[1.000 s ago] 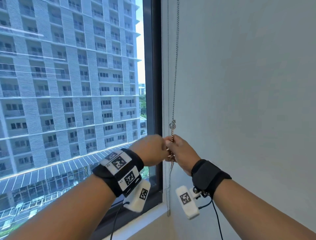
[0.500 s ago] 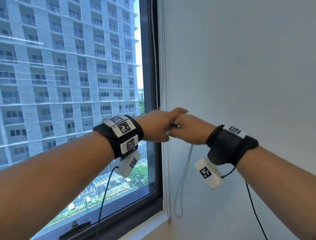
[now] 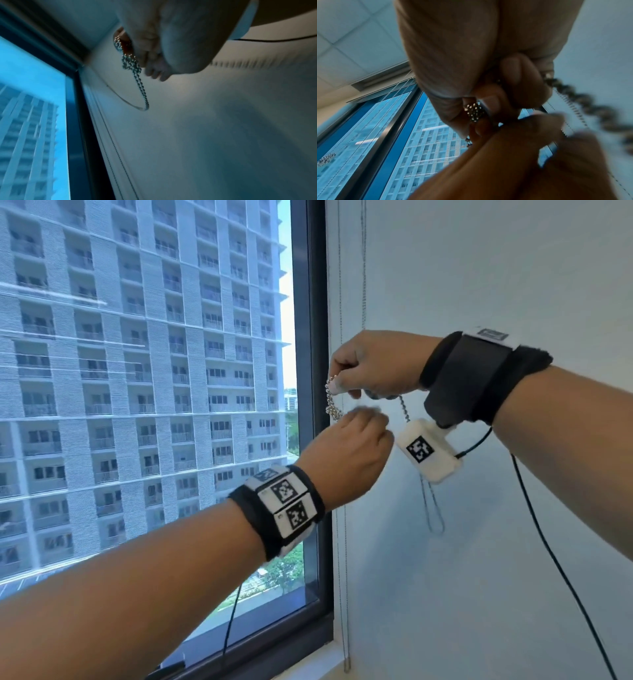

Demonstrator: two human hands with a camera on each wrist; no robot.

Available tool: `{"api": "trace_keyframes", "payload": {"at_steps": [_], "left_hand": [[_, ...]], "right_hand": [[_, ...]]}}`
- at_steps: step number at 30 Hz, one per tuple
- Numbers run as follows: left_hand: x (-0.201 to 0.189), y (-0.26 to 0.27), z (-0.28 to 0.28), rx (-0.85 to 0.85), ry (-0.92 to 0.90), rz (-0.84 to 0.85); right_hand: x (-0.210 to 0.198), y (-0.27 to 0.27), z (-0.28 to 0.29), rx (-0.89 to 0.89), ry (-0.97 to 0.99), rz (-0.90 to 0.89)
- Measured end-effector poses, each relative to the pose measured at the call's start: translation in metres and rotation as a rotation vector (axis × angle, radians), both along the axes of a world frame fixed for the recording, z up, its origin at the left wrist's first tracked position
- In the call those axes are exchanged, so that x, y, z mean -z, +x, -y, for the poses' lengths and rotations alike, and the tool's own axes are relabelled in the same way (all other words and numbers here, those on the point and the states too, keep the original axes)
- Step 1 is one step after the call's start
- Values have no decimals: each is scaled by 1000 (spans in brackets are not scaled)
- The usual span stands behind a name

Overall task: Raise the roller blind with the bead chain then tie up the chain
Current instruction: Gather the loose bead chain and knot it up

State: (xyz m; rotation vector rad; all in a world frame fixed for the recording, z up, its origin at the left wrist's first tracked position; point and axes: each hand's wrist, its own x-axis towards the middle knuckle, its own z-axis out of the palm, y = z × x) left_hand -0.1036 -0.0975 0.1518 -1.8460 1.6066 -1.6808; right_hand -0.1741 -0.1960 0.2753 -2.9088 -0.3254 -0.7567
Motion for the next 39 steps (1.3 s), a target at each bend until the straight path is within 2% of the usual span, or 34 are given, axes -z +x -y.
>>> {"api": "trace_keyframes", "payload": {"at_steps": [3, 6, 9, 11, 14, 17, 19, 21, 24, 26, 30, 35, 39], "left_hand": [[-16, -1, 6, -248, -84, -93], [-27, -5, 3, -603, -125, -151], [-32, -3, -1, -700, -90, -164], [-33, 5, -1, -587, -126, -213], [-33, 15, -13, -155, -138, -362], [-38, 20, -28, 207, -268, -612], [-44, 24, -32, 324, -318, -830], [-51, 27, -33, 324, -245, -1032], [-62, 30, -33, 337, -153, -1172], [-68, 29, -34, 388, -138, -1190], [-82, 27, -41, 461, -182, -1146], [-96, 32, -43, 447, -216, -1063], [-90, 37, -32, 396, -272, -1257]], "right_hand": [[-2, 1, 1, -24, 36, 0], [0, 3, 2, -51, 55, 23], [2, 9, 4, -52, 49, 59], [4, 16, 7, -30, -26, 142], [4, 27, 19, -30, -56, 277], [6, 36, 37, -33, 36, 351], [11, 42, 43, -58, 100, 383], [14, 48, 44, -82, 146, 409], [11, 52, 44, -95, 148, 425], [9, 50, 46, -100, 171, 447], [7, 47, 54, -130, 371, 441], [10, 43, 54, -181, 560, 454], [21, 47, 54, -151, 649, 436]]}}
